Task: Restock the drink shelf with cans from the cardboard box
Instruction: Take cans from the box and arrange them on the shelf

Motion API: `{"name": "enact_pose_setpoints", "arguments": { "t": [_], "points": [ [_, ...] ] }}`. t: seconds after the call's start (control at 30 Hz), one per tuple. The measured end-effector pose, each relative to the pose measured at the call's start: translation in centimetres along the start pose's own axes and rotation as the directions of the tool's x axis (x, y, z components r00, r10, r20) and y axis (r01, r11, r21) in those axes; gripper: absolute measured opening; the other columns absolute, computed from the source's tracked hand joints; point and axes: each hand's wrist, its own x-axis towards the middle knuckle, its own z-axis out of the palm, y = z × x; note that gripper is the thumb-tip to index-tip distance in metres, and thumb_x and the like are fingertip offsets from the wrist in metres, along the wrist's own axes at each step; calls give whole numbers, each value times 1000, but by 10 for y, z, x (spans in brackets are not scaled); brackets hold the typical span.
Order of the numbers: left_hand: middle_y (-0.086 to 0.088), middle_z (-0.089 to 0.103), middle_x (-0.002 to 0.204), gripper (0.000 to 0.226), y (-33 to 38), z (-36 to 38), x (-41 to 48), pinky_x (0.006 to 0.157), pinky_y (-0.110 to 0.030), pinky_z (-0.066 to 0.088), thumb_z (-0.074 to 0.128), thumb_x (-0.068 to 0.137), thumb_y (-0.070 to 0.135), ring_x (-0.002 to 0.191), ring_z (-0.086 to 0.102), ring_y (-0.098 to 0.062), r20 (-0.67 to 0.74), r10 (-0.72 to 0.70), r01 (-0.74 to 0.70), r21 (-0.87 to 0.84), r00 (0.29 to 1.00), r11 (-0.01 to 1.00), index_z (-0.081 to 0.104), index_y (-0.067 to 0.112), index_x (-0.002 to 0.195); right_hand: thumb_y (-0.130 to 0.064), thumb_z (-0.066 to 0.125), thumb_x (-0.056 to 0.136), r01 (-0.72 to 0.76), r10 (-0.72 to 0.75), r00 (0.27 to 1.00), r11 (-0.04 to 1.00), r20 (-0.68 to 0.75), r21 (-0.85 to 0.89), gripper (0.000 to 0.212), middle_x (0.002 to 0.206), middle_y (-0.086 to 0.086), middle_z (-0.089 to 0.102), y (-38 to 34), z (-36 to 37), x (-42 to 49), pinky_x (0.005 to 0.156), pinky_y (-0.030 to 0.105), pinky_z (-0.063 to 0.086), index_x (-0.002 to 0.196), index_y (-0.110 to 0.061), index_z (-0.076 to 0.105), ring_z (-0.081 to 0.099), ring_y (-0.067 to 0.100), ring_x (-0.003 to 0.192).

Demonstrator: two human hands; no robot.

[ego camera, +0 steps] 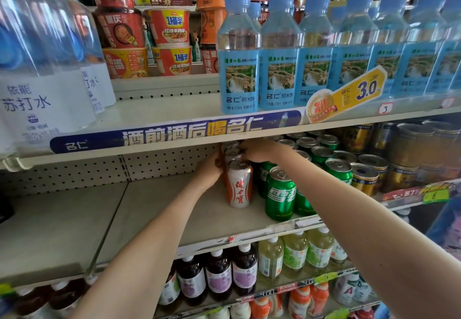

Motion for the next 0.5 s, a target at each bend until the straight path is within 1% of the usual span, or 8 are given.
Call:
{"name": "enact_pose_setpoints", "arguments": {
  "t": [0.07,0.13,0.23,0.33,0.4,0.43,0.5],
  "points": [
    [0,64,109,25,0,2,6,82,-29,42,40,99,38,98,58,-17,0,-5,5,50,1000,999,57,23,110,-21,46,96,18,-18,1000,1000,-6,-4,24,108,7,65,1,-2,-1,81,30,48,111,-9,61,60,22,93],
    [-4,65,109,23,-2,2,10,84,-30,44,43,99,35,99,60,-19,5,9,-10,84,1000,996,58,22,109,-22,46,97,37,-37,999,999,-12,-15,24,107,6,64,2,-2,-2,79,27,47,110,-9,62,59,20,90],
    [-4,67,110,20,-8,2,16,85,-28,46,52,95,24,101,61,-20,-36,37,-33,97,999,995,61,19,112,-24,48,96,45,-45,999,999,-16,-28,23,107,6,66,3,-1,0,85,32,51,107,-11,64,60,21,91],
    [-3,68,107,19,-8,5,16,82,-27,45,52,95,22,97,61,-18,-79,31,-23,91,996,996,63,18,110,-28,48,96,42,-41,999,998,13,-36,27,108,7,66,2,-3,-3,84,31,49,110,-10,63,61,22,94],
    [-3,67,106,18,-9,6,15,83,-28,47,52,95,21,95,61,-17,-94,20,-17,40,995,999,63,17,110,-35,50,95,72,-72,997,997,3,-12,33,113,7,65,0,-6,-9,86,30,48,114,-11,61,60,22,99],
    [-4,67,107,20,-9,6,14,84,-32,50,53,95,19,96,61,-19,-90,14,-14,2,996,1000,62,17,112,-40,52,93,92,-92,996,996,-13,18,38,115,6,63,-2,-8,-14,90,31,48,117,-11,60,59,22,103],
    [-4,65,108,26,-6,4,9,82,-36,54,53,95,15,97,62,-22,-44,-42,34,-154,998,988,58,19,120,-48,59,86,121,-119,992,990,-31,75,50,118,4,61,-4,-11,-21,95,34,47,122,-14,56,57,21,108]
  ]
}}
